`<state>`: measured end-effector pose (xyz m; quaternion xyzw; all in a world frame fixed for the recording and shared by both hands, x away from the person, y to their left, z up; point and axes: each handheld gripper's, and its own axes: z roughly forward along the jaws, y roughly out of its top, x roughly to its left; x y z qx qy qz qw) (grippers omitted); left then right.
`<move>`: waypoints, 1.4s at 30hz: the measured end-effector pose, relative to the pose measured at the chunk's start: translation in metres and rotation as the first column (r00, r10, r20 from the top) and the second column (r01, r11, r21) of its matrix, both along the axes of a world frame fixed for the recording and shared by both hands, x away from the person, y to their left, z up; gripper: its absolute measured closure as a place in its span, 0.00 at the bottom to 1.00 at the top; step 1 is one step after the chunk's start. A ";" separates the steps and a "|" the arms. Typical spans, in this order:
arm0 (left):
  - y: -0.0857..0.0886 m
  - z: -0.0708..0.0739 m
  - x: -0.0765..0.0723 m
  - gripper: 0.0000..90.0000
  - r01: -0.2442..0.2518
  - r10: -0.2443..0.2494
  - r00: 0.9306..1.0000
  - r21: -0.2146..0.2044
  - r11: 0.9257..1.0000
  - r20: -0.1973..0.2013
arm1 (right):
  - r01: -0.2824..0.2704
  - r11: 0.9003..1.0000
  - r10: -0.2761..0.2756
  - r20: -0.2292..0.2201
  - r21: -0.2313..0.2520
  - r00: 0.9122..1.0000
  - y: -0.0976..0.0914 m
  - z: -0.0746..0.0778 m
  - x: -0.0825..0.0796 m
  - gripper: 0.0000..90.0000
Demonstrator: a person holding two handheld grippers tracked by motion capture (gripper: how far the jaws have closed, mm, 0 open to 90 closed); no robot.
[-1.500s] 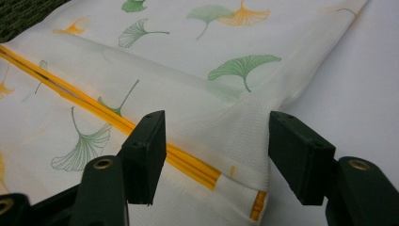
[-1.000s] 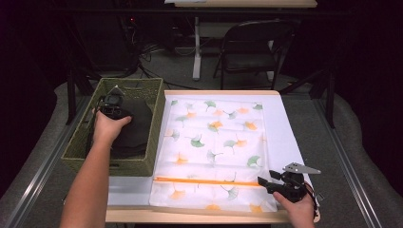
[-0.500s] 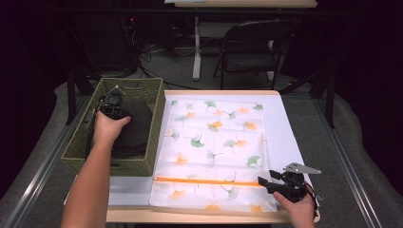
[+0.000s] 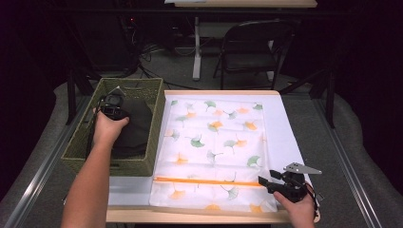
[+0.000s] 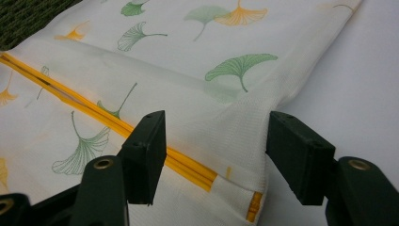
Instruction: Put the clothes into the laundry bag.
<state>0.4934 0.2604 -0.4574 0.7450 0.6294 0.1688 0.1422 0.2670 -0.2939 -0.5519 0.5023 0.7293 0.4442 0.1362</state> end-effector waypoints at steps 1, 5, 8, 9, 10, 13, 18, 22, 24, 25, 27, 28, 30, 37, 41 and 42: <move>0.000 0.000 0.000 0.69 0.000 0.000 1.000 0.002 1.000 -0.001 | -0.001 1.000 0.001 0.000 0.004 1.000 0.000 0.000 0.000 0.42; 0.000 0.001 -0.001 0.72 0.011 -0.011 1.000 0.008 1.000 0.001 | 0.000 1.000 0.000 0.001 0.000 1.000 0.000 0.000 0.000 0.42; 0.000 0.001 -0.001 0.72 0.012 -0.012 1.000 0.009 1.000 0.001 | 0.002 1.000 -0.002 0.001 0.003 1.000 0.000 0.000 0.000 0.42; 0.000 0.001 -0.001 0.72 0.010 -0.010 1.000 0.009 1.000 0.000 | 0.002 1.000 -0.002 0.001 0.003 1.000 0.000 0.000 0.000 0.42; 0.000 0.001 -0.001 0.72 0.008 -0.008 1.000 0.009 1.000 0.000 | 0.002 1.000 -0.002 0.001 0.003 1.000 0.000 0.000 0.000 0.42; 0.001 0.001 -0.001 0.72 0.009 -0.009 1.000 -0.001 1.000 0.004 | 0.003 1.000 -0.003 0.002 0.005 1.000 0.000 0.000 0.000 0.42; 0.003 0.001 0.000 0.69 0.002 -0.002 1.000 -0.008 1.000 0.005 | 0.003 1.000 -0.003 0.001 0.006 1.000 0.000 0.000 0.000 0.42; 0.004 0.000 0.001 0.69 -0.001 0.001 1.000 -0.019 1.000 0.000 | 0.003 1.000 -0.003 0.001 0.005 1.000 0.000 0.000 0.000 0.42; 0.005 0.001 0.000 0.69 0.003 -0.003 1.000 -0.018 1.000 -0.001 | 0.002 1.000 -0.002 0.002 0.005 1.000 0.000 0.000 0.000 0.42; 0.004 0.000 0.000 0.69 0.000 0.000 1.000 -0.010 1.000 0.007 | 0.001 1.000 -0.001 0.002 0.005 1.000 0.000 0.000 0.000 0.42; 0.002 0.000 -0.001 0.69 0.001 -0.001 1.000 0.001 1.000 0.007 | 0.003 1.000 -0.003 0.000 0.007 1.000 -0.001 0.000 0.000 0.42; 0.001 0.000 -0.001 0.69 0.006 -0.006 1.000 0.003 1.000 0.013 | 0.005 1.000 -0.005 0.001 0.007 1.000 0.000 0.000 0.000 0.42; 0.001 0.000 -0.001 0.72 0.006 -0.006 1.000 0.003 1.000 0.013 | 0.005 1.000 -0.005 0.001 0.006 1.000 0.000 0.000 0.000 0.42; 0.006 -0.001 -0.004 0.73 0.000 0.001 0.999 -0.026 1.000 0.032 | 0.004 1.000 -0.004 0.002 0.007 1.000 0.000 0.000 0.000 0.42; 0.003 0.000 -0.005 0.76 0.006 -0.005 0.999 -0.015 1.000 0.044 | 0.004 1.000 -0.004 0.002 0.006 1.000 0.000 0.000 0.000 0.42; 0.003 0.001 -0.006 0.77 0.009 -0.008 0.999 -0.013 1.000 0.043 | 0.005 1.000 -0.005 0.002 0.006 1.000 0.000 0.000 0.000 0.42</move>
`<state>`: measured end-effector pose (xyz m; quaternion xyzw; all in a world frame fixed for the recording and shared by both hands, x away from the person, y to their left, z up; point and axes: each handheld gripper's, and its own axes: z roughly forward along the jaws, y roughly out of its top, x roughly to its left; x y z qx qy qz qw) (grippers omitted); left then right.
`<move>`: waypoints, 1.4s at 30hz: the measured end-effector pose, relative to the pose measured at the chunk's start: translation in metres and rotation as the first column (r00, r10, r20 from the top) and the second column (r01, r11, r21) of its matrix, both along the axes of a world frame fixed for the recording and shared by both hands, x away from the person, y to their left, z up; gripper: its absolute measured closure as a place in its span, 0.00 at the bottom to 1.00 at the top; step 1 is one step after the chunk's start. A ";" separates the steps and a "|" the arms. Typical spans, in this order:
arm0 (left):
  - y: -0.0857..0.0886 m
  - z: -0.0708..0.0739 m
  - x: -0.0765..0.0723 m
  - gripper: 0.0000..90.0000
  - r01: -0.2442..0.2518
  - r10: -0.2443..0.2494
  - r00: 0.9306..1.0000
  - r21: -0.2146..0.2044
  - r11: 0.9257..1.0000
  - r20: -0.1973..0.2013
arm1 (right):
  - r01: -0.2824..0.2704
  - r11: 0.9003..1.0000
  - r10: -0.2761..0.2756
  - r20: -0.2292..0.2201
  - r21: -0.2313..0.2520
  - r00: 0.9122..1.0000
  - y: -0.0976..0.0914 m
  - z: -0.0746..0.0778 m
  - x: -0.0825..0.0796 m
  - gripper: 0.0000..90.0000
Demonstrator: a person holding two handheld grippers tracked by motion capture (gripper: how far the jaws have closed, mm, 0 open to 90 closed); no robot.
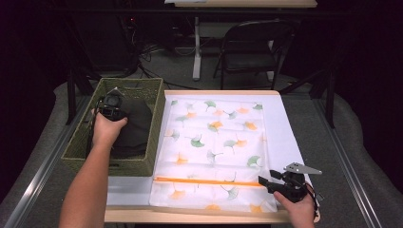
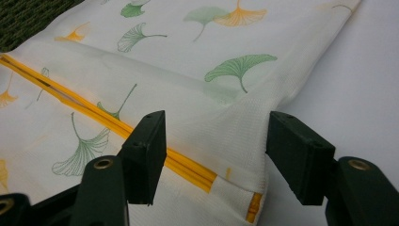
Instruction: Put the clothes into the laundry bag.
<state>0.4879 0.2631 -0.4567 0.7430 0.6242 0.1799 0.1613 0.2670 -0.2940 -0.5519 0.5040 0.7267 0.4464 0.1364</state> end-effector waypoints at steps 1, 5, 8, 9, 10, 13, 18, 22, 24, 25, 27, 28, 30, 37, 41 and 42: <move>0.000 0.000 0.000 0.77 0.001 -0.001 1.000 0.001 1.000 0.003 | 0.000 1.000 0.000 0.000 0.000 1.000 0.000 0.000 0.000 0.42; -0.001 0.000 -0.001 0.78 0.000 0.000 1.000 0.004 1.000 0.013 | 0.001 1.000 -0.001 0.000 0.000 1.000 0.000 0.000 0.000 0.42; -0.001 0.001 -0.002 0.79 -0.001 0.001 1.000 -0.004 1.000 0.015 | 0.000 1.000 0.000 0.001 0.000 1.000 0.000 0.000 0.000 0.42; -0.001 0.001 -0.002 0.79 0.000 0.000 1.000 -0.003 1.000 0.017 | 0.000 1.000 0.000 0.000 0.001 1.000 0.000 0.000 0.000 0.42; -0.001 0.001 -0.002 0.80 -0.001 0.001 1.000 -0.003 1.000 0.022 | -0.001 1.000 0.001 0.000 0.000 1.000 0.000 0.000 0.000 0.42; -0.001 0.002 -0.003 0.81 0.000 0.000 1.000 -0.006 1.000 0.023 | 0.003 1.000 -0.003 0.000 0.001 1.000 0.000 0.000 0.000 0.42; -0.001 0.006 -0.004 0.84 0.005 -0.004 1.000 -0.007 1.000 0.027 | 0.002 1.000 -0.002 0.001 0.000 1.000 0.000 0.000 0.000 0.42; -0.003 0.009 -0.004 0.85 0.013 -0.013 0.999 -0.004 1.000 0.030 | 0.003 1.000 -0.003 0.000 0.001 1.000 0.000 0.000 0.000 0.42; -0.003 0.009 -0.005 0.86 0.016 -0.016 0.999 -0.004 1.000 0.032 | 0.003 1.000 -0.003 0.001 -0.001 1.000 0.000 0.000 0.000 0.42; -0.003 0.008 -0.004 0.86 0.017 -0.017 0.999 -0.003 1.000 0.028 | 0.003 1.000 -0.003 0.000 -0.001 1.000 0.000 0.000 0.000 0.42; -0.002 0.008 -0.004 0.85 0.012 -0.011 0.999 -0.007 1.000 0.031 | 0.003 1.000 -0.003 0.000 0.000 1.000 0.000 0.000 0.000 0.42; -0.002 0.008 -0.004 0.85 0.011 -0.010 1.000 -0.010 1.000 0.026 | 0.003 1.000 -0.003 0.000 -0.001 1.000 0.000 0.000 0.000 0.42; -0.001 0.008 -0.004 0.84 0.009 -0.008 1.000 -0.017 1.000 0.027 | 0.003 1.000 -0.003 0.002 0.001 1.000 0.000 0.001 0.000 0.42; 0.005 0.007 -0.002 0.77 -0.009 0.010 1.000 -0.042 0.999 0.024 | 0.003 1.000 -0.003 0.000 0.001 1.000 0.000 0.001 0.000 0.42; 0.008 0.005 -0.002 0.69 -0.019 0.021 0.999 -0.045 0.999 0.028 | 0.003 1.000 -0.003 0.000 0.002 1.000 -0.001 0.001 0.000 0.42; 0.009 0.005 -0.002 0.66 -0.023 0.025 0.999 -0.044 0.999 0.028 | 0.003 1.000 -0.003 0.000 0.001 1.000 -0.001 0.001 0.000 0.42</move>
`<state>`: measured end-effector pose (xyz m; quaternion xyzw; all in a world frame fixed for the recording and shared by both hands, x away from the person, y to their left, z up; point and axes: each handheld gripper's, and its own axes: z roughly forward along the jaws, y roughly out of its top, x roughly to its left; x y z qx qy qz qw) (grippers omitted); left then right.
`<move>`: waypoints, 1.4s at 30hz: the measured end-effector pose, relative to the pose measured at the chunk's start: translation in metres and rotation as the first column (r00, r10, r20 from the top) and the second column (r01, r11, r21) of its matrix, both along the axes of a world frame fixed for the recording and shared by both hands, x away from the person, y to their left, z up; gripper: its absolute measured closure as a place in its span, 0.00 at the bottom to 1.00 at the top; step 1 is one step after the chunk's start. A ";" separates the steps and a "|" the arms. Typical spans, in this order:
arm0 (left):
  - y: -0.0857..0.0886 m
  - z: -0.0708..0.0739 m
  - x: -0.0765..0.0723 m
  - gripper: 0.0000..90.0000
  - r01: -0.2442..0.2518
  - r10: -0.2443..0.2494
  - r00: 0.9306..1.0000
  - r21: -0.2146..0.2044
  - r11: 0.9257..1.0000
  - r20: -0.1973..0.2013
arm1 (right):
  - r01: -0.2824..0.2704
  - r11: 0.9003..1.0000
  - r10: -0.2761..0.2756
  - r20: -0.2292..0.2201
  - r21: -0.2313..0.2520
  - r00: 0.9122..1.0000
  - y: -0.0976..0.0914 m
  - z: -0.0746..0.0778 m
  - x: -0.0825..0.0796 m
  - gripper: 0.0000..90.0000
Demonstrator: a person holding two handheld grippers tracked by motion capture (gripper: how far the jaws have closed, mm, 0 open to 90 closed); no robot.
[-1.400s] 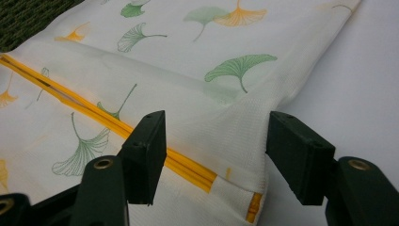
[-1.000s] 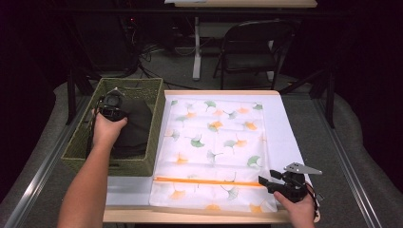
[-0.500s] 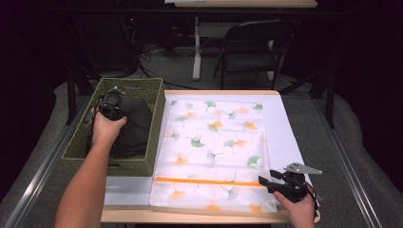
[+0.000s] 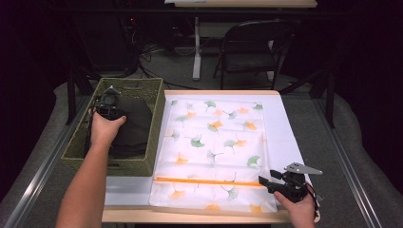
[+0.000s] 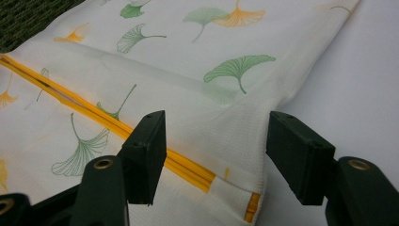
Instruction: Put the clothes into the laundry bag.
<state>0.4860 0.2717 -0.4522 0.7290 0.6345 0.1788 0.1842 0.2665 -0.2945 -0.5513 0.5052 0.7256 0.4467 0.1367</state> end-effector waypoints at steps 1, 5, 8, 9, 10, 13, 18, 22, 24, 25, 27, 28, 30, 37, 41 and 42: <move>0.000 0.000 0.000 0.64 -0.004 0.004 1.000 -0.002 1.000 0.001 | 0.000 1.000 0.000 0.000 0.000 1.000 0.000 0.000 0.000 0.42; 0.002 -0.001 0.001 0.58 -0.008 0.008 1.000 0.000 1.000 -0.006 | 0.000 1.000 0.000 0.000 -0.001 1.000 0.000 0.000 0.000 0.42; 0.004 -0.002 0.001 0.58 -0.007 0.006 1.000 -0.012 1.000 -0.015 | -0.001 1.000 0.001 0.003 0.003 1.000 0.000 0.000 0.000 0.42; 0.005 -0.002 0.001 0.58 -0.004 0.004 1.000 -0.017 1.000 -0.016 | -0.001 1.000 0.001 0.001 0.001 1.000 0.000 0.000 0.000 0.42; 0.006 -0.003 0.002 0.58 -0.007 0.007 1.000 -0.026 1.000 -0.012 | -0.001 1.000 0.001 0.001 0.003 1.000 0.000 0.000 0.000 0.42; 0.009 -0.004 0.002 0.58 -0.010 0.009 1.000 -0.040 0.999 -0.013 | 0.000 1.000 0.000 0.001 0.000 1.000 0.000 0.000 0.000 0.42; 0.008 -0.005 0.002 0.59 -0.007 0.006 1.000 -0.035 0.999 -0.013 | -0.001 1.000 0.001 0.001 0.000 1.000 0.000 0.000 0.000 0.42; 0.008 -0.005 0.001 0.59 0.018 -0.018 1.000 -0.028 0.999 -0.001 | -0.002 1.000 0.002 0.002 0.003 1.000 0.000 0.000 0.000 0.42; 0.009 -0.004 0.000 0.58 0.018 -0.018 1.000 -0.024 1.000 -0.003 | -0.001 1.000 0.001 0.002 0.001 1.000 0.000 0.000 0.000 0.42; 0.008 -0.005 0.000 0.56 0.016 -0.016 1.000 -0.013 1.000 0.003 | -0.001 1.000 0.001 0.000 0.000 1.000 0.000 0.000 0.000 0.42; 0.007 -0.005 0.001 0.53 0.015 -0.015 1.000 -0.008 1.000 0.003 | 0.000 1.000 0.000 -0.001 0.000 1.000 0.000 0.000 0.000 0.42; 0.006 -0.006 0.001 0.50 0.012 -0.012 1.000 -0.003 1.000 0.004 | 0.000 1.000 0.000 0.001 -0.003 1.000 0.000 0.000 0.000 0.42; 0.003 -0.007 0.001 0.46 0.013 -0.013 1.000 0.012 1.000 -0.003 | -0.002 1.000 0.002 0.001 -0.002 1.000 0.000 0.000 0.000 0.42; -0.003 -0.011 0.005 0.35 0.011 -0.011 1.000 0.031 0.999 -0.024 | -0.003 1.000 0.003 0.000 0.002 1.000 0.000 0.000 0.000 0.42; -0.001 -0.012 0.005 0.35 0.002 -0.002 1.000 0.011 1.000 -0.024 | -0.001 1.000 0.001 0.000 0.000 1.000 0.000 0.000 0.000 0.42; -0.001 -0.013 0.006 0.35 0.005 -0.005 1.000 0.009 1.000 -0.027 | -0.002 1.000 0.002 0.000 0.000 1.000 0.000 0.000 0.000 0.42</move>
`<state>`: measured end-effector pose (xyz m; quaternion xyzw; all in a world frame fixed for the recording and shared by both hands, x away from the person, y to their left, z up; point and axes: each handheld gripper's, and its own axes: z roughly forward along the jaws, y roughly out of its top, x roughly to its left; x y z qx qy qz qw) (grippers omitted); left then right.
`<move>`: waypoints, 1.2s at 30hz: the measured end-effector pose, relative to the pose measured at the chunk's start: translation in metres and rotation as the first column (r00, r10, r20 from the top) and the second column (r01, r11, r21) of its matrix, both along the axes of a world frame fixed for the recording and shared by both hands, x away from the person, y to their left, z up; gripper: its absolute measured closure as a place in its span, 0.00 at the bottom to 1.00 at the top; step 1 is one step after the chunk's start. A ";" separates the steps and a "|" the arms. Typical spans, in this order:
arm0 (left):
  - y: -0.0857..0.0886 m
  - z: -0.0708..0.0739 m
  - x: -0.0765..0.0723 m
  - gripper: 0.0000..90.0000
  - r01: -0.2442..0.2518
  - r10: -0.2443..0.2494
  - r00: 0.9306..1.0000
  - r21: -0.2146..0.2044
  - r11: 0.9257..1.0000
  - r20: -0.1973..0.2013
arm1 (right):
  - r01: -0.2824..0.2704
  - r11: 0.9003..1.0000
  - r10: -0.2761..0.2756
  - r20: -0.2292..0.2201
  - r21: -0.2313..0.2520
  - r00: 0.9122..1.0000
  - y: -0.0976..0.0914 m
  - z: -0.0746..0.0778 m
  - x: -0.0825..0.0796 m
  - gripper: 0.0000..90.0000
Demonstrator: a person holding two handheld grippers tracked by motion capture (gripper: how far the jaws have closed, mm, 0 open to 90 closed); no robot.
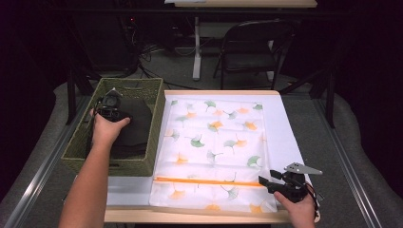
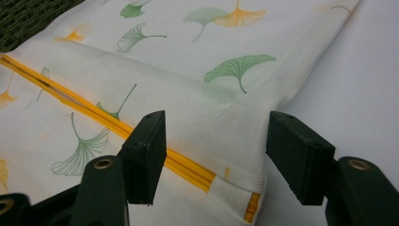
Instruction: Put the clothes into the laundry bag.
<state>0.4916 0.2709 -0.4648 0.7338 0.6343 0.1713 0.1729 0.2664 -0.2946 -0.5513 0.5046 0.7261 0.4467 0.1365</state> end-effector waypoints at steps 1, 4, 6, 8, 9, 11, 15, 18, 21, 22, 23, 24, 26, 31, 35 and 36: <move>0.000 -0.001 0.000 0.35 0.003 -0.003 1.000 0.000 1.000 -0.005 | -0.001 1.000 0.001 0.000 0.003 1.000 0.000 0.000 0.000 0.42; -0.001 -0.002 0.001 0.35 0.013 -0.013 1.000 0.011 1.000 -0.021 | 0.000 1.000 0.000 -0.001 0.000 1.000 0.000 0.000 0.000 0.42; -0.001 -0.003 0.001 0.35 0.008 -0.008 1.000 0.006 1.000 -0.022 | -0.001 1.000 0.001 0.000 0.002 1.000 0.000 0.000 0.000 0.42; -0.002 -0.004 0.001 0.35 0.014 -0.014 1.000 0.007 1.000 -0.026 | -0.002 1.000 0.002 0.003 0.001 1.000 0.000 0.000 0.000 0.42; -0.003 -0.004 0.001 0.35 0.017 -0.017 0.999 0.014 1.000 -0.029 | -0.003 1.000 0.003 0.000 0.001 1.000 0.000 0.000 0.000 0.42; -0.006 -0.005 0.001 0.34 0.017 -0.016 0.999 0.025 1.000 -0.031 | -0.001 1.000 0.001 0.000 -0.004 1.000 0.000 0.000 0.000 0.42; -0.008 -0.007 0.002 0.32 0.006 -0.006 0.999 0.022 1.000 -0.036 | -0.003 1.000 0.003 0.000 -0.003 1.000 0.001 0.000 0.000 0.42; -0.007 -0.008 0.003 0.32 0.003 -0.002 0.999 0.016 1.000 -0.036 | -0.003 1.000 0.003 0.000 0.000 1.000 0.000 0.000 0.000 0.42; -0.007 -0.008 0.003 0.32 0.003 -0.002 0.999 0.016 1.000 -0.039 | -0.003 1.000 0.003 0.001 -0.002 1.000 0.000 0.000 0.000 0.42; -0.007 -0.008 0.003 0.32 0.003 -0.003 0.999 0.015 1.000 -0.038 | -0.004 1.000 0.004 0.002 0.002 1.000 0.001 0.000 0.000 0.42; -0.008 -0.009 0.003 0.32 0.004 -0.003 0.999 0.018 1.000 -0.039 | -0.004 1.000 0.004 0.003 0.002 1.000 0.001 0.000 0.000 0.42; -0.008 -0.009 0.004 0.32 0.006 -0.005 0.999 0.022 1.000 -0.038 | -0.004 1.000 0.004 0.002 0.002 1.000 0.001 0.000 0.000 0.42; -0.009 -0.010 0.004 0.31 0.011 -0.010 0.999 0.029 1.000 -0.042 | -0.003 1.000 0.003 0.000 -0.002 1.000 0.001 0.000 0.000 0.42; -0.015 -0.014 0.005 0.27 0.036 -0.031 0.998 0.088 0.995 -0.052 | -0.004 1.000 0.004 0.000 0.001 1.000 0.001 0.000 0.000 0.42; -0.018 -0.016 0.005 0.27 0.034 -0.028 0.998 0.112 0.993 -0.052 | -0.003 1.000 0.003 -0.001 -0.002 1.000 0.001 0.000 0.000 0.42; -0.018 -0.016 0.006 0.27 0.035 -0.029 0.998 0.110 0.993 -0.052 | -0.003 1.000 0.003 -0.001 -0.001 1.000 0.001 0.000 0.000 0.42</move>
